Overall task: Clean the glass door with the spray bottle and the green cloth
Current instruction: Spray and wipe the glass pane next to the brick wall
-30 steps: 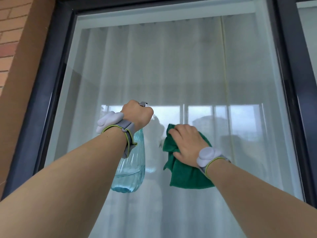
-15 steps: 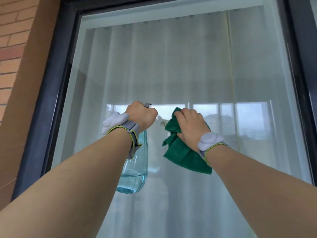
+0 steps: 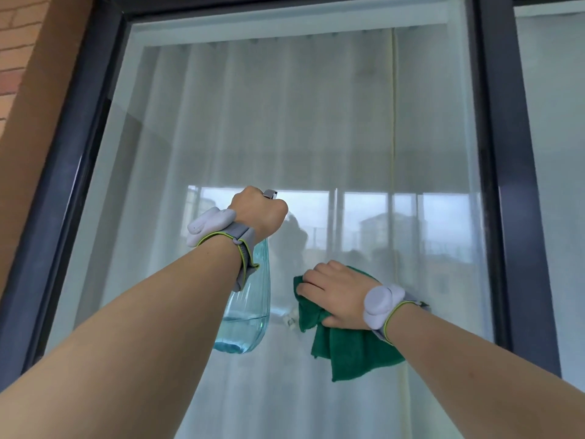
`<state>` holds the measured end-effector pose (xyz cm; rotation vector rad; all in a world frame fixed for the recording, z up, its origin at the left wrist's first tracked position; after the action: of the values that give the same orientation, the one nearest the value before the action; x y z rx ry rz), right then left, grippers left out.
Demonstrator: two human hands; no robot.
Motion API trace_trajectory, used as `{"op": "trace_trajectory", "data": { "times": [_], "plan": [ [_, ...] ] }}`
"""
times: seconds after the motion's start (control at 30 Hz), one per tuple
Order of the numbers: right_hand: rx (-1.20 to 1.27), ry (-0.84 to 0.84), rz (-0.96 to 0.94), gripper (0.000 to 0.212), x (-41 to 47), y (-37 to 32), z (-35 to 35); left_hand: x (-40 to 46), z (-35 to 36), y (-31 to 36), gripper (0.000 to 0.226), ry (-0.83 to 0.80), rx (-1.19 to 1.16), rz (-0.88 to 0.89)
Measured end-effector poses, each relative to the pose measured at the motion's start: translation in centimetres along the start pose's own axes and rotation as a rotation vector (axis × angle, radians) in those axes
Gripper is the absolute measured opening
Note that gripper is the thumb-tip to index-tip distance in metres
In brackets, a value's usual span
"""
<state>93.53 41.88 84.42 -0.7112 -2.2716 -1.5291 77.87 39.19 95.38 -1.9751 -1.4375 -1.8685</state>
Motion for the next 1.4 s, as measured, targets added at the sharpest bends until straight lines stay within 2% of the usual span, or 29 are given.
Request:
{"op": "trace_trajectory", "data": {
  "times": [0.13, 0.2, 0.37, 0.43, 0.57, 0.73, 0.9, 1.07, 1.23, 1.4],
  "plan": [
    [-0.001, 0.043, 0.046, 0.057, -0.5, 1.4, -1.6, -0.9, 1.3, 0.9, 0.015, -0.007, -0.067, -0.011],
    [0.0, 0.038, 0.07, 0.057, -0.7, 1.9, -1.7, -1.0, 2.0, 1.2, 0.008, -0.016, -0.091, -0.008],
    [-0.016, 0.032, 0.076, 0.058, -1.6, 1.9, -1.1, -0.4, 4.2, 1.6, 0.015, -0.076, -0.093, -0.003],
    [-0.027, 0.038, 0.085, 0.058, -1.8, 2.0, -1.1, -0.4, 4.8, 2.0, 0.009, -0.089, -0.118, 0.001],
    [-0.021, 0.061, 0.142, 0.056, -3.1, 2.9, -1.5, -0.9, 5.9, 3.3, 0.023, -0.079, -0.191, -0.013],
    [-0.006, 0.035, 0.142, 0.055, -6.0, 3.7, -1.5, -2.6, 8.7, 4.2, 0.018, -0.149, -0.19, -0.045],
    [0.001, 0.037, 0.128, 0.055, -7.9, 4.7, -1.2, -3.5, 11.6, 5.4, 0.036, -0.167, -0.215, -0.074],
    [0.019, 0.046, 0.104, 0.06, -9.0, 4.8, -0.9, -4.7, 13.9, 7.1, 0.01, -0.231, -0.16, -0.047],
    [0.018, 0.065, 0.093, 0.057, -8.5, 4.5, -0.9, -4.8, 14.3, 7.5, 0.014, -0.237, -0.08, -0.06],
    [0.015, 0.094, 0.075, 0.052, -5.4, 3.5, -0.8, -3.8, 10.8, 5.9, 0.016, -0.136, -0.061, -0.061]
  ]
}}
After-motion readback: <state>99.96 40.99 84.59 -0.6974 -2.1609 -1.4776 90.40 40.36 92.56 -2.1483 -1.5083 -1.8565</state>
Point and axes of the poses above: each hand's wrist, its own x-axis towards the middle knuckle, its own z-axis out of the palm, y = z × x, the point moved 7 cm from there along x, towards the middle knuckle, and after that the axes turned 9 degrees about z, right-handed, at the moved point
